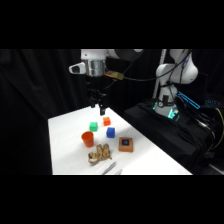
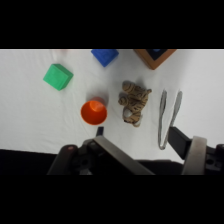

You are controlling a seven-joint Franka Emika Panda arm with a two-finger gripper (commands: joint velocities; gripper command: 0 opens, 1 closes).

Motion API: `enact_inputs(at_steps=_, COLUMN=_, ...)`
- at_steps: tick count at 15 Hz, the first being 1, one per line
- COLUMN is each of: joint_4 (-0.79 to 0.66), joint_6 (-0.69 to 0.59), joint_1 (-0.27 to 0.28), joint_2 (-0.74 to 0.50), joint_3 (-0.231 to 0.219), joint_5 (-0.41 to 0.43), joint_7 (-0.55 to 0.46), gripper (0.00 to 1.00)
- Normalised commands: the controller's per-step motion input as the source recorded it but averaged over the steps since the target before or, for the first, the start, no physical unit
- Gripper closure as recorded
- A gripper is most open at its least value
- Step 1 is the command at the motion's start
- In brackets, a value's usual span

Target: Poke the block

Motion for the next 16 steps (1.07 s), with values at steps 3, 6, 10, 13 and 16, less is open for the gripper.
enact_inputs(at_steps=3, joint_4=-0.06, joint_6=0.02, joint_1=-0.008, joint_2=-0.04, joint_3=0.027, joint_5=0.011, joint_7=0.02, gripper=0.00)
enact_inputs(at_steps=6, joint_4=-0.23, joint_6=0.10, joint_1=0.022, joint_2=-0.15, joint_3=0.046, joint_5=-0.011, joint_7=0.07, gripper=0.00)
enact_inputs(at_steps=10, joint_4=-0.35, joint_6=0.17, joint_1=0.044, joint_2=-0.24, joint_3=0.052, joint_5=0.015, joint_7=0.08, gripper=0.00)
enact_inputs(at_steps=13, joint_4=-0.37, joint_6=0.26, joint_1=0.055, joint_2=-0.26, joint_3=0.044, joint_5=-0.007, joint_7=0.10, gripper=0.33)
enact_inputs(at_steps=16, joint_4=-0.34, joint_6=0.29, joint_1=0.051, joint_2=-0.24, joint_3=0.033, joint_5=-0.044, joint_7=0.10, gripper=0.60)
